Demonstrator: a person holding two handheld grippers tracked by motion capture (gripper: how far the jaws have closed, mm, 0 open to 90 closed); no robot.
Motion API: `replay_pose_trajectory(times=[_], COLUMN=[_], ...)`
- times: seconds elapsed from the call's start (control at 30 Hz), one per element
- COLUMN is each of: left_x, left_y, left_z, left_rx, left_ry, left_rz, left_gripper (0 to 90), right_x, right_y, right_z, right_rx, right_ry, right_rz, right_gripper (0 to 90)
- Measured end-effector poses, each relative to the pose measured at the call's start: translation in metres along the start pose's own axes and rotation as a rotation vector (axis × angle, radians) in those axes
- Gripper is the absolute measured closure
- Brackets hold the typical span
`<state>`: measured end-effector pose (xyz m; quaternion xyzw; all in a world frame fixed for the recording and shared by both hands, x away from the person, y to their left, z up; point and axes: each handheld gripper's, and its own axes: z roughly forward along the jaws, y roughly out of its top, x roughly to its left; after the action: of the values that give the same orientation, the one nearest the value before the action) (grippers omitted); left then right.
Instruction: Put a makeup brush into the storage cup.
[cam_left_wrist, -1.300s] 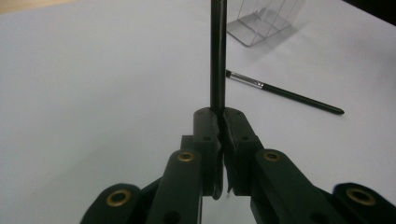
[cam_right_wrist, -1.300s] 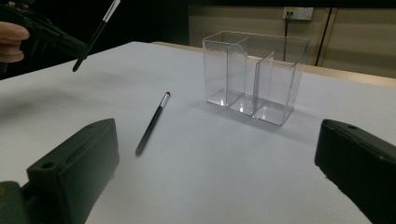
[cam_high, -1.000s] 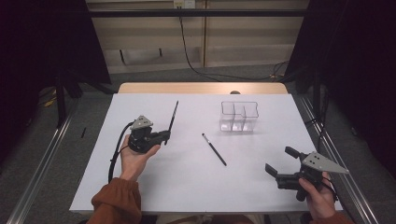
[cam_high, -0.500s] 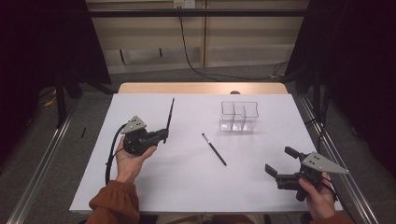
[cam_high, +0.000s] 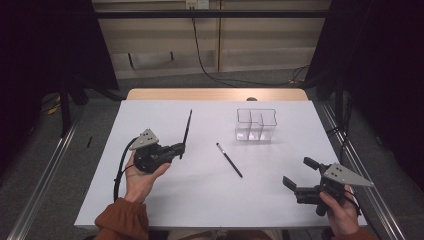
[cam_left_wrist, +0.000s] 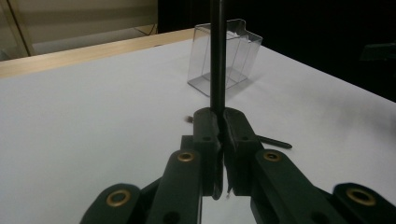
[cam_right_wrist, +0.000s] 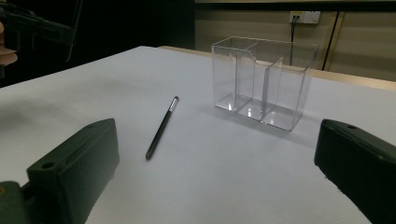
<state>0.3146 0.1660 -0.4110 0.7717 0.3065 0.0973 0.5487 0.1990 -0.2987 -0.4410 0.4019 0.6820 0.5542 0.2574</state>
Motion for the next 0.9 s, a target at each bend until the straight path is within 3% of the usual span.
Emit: replay_pose_trajectory(times=[0.13, 0.53, 0.9], left_x=[-0.003, -0.013, -0.024], left_y=[0.000, 0.000, 0.000], left_z=[0.006, 0.015, 0.021], left_rx=[0.005, 0.015, 0.023], left_ry=[-0.012, -0.041, -0.070], left_rz=[0.005, 0.018, 0.041], left_gripper=[84.6, 84.6, 84.6], right_x=[0.005, 0.017, 0.031], right_y=[0.005, 0.029, 0.046], right_z=[0.006, 0.031, 0.065], right_rx=[-0.014, -0.014, 0.023], right_ry=[0.022, 0.126, 0.212], right_rz=[0.011, -0.044, -0.050], right_gripper=[0.0, 0.0, 0.6])
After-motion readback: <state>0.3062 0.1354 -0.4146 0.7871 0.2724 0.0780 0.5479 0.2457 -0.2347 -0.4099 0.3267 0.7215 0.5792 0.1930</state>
